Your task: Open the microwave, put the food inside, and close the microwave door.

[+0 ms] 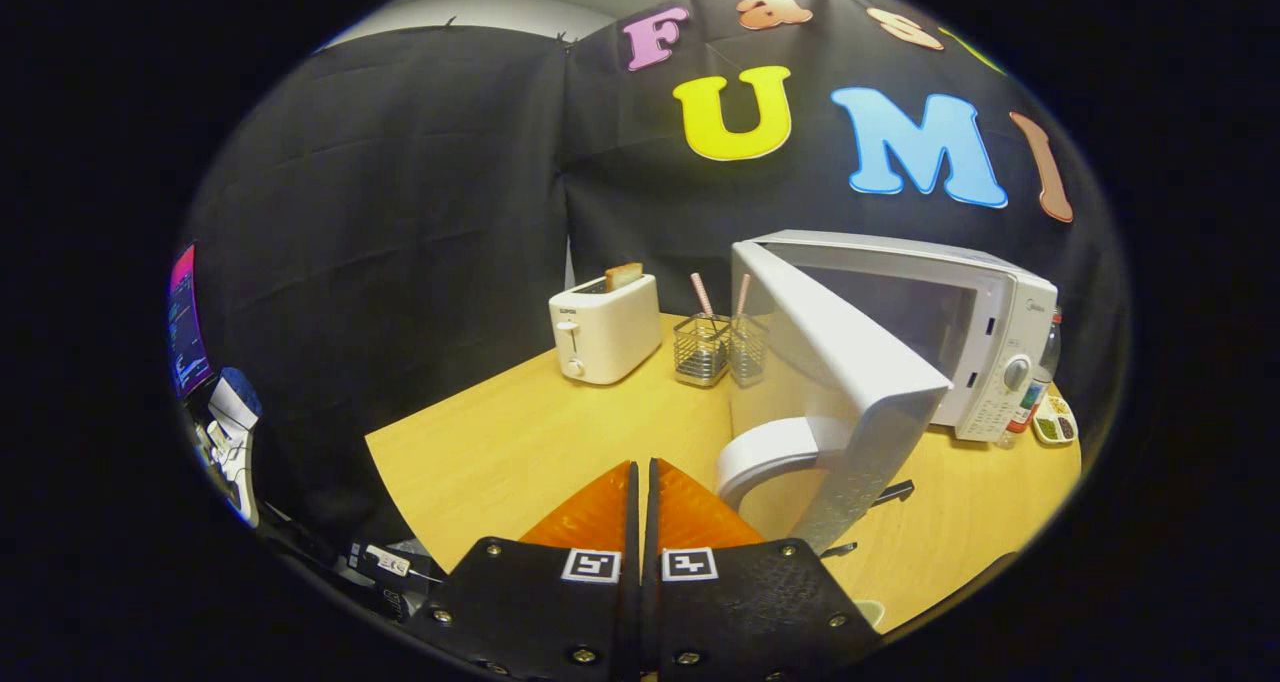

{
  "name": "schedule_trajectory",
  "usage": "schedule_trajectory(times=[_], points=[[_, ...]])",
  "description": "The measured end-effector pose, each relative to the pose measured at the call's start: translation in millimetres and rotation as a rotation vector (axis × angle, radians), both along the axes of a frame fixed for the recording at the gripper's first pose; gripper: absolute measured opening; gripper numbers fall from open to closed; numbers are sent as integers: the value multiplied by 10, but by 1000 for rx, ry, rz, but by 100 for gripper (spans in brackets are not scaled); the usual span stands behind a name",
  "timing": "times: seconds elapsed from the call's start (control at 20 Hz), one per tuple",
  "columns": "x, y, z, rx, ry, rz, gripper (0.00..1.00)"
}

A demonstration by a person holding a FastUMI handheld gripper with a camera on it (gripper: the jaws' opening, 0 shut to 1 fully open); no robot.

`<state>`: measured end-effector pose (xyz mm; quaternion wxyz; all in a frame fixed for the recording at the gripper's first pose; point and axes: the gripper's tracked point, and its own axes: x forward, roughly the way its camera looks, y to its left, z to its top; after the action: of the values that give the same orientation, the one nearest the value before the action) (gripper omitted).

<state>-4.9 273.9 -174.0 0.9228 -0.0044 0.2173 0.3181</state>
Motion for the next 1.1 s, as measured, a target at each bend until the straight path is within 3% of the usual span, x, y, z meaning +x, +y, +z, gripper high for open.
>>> schedule_trajectory(times=[1.1], points=[[1455, -1432, -9, -78, -28, -399, 1]])
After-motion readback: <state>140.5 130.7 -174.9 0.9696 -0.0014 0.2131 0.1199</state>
